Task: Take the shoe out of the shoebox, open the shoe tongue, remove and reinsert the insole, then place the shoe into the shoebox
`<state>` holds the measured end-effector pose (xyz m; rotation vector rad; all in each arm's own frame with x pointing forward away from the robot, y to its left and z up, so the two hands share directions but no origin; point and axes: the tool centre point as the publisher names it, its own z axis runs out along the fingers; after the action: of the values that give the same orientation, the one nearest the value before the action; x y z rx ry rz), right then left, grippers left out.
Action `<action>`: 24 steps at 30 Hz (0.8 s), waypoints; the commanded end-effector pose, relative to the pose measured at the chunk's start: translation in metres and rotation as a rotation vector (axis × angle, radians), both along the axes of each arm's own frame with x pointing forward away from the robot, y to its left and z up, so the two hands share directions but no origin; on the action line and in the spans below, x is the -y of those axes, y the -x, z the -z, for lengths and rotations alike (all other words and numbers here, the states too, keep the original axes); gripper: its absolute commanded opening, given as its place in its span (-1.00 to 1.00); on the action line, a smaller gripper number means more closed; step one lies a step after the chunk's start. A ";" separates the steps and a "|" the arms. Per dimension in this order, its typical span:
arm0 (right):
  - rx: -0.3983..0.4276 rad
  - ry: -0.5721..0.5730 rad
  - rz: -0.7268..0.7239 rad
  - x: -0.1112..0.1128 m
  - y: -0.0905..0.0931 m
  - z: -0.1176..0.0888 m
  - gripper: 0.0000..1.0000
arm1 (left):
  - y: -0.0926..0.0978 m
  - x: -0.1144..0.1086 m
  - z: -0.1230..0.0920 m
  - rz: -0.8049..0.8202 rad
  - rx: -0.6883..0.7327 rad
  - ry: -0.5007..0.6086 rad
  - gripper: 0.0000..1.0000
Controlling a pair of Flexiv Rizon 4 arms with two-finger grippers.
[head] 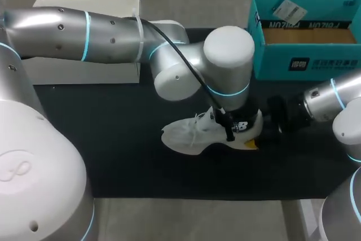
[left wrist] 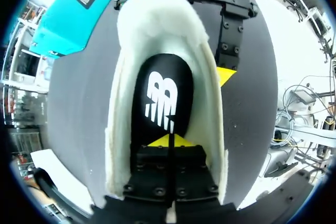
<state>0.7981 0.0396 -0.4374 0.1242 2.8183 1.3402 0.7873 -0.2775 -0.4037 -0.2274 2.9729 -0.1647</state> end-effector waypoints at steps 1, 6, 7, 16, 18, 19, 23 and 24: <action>0.002 0.004 0.001 -0.003 0.002 0.004 -1.00 | -0.004 -0.016 -0.021 -0.018 -0.017 0.087 -1.00; 0.002 0.004 0.001 -0.003 0.002 0.004 -1.00 | -0.006 -0.017 -0.034 -0.028 -0.019 0.118 -1.00; 0.002 0.004 0.001 -0.003 0.002 0.004 -1.00 | -0.006 -0.017 -0.035 -0.028 -0.017 0.120 -1.00; 0.002 0.004 0.001 -0.003 0.002 0.004 -1.00 | 0.003 -0.005 -0.027 0.071 -0.098 0.122 -1.00; 0.002 0.004 0.001 -0.003 0.002 0.004 -1.00 | 0.008 0.000 -0.024 0.105 -0.115 0.113 -1.00; 0.002 0.004 0.001 -0.003 0.002 0.004 -1.00 | 0.010 0.002 -0.022 0.115 -0.123 0.109 -1.00; 0.002 0.004 0.001 -0.003 0.002 0.004 -1.00 | 0.015 0.011 -0.016 0.129 -0.145 0.115 -1.00; 0.002 0.004 0.001 -0.003 0.002 0.004 -1.00 | 0.016 0.013 -0.017 0.130 -0.149 0.119 -1.00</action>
<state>0.7976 0.0399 -0.4374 0.1237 2.8178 1.3399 0.7686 -0.2790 -0.3784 -0.0676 3.1159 -0.3619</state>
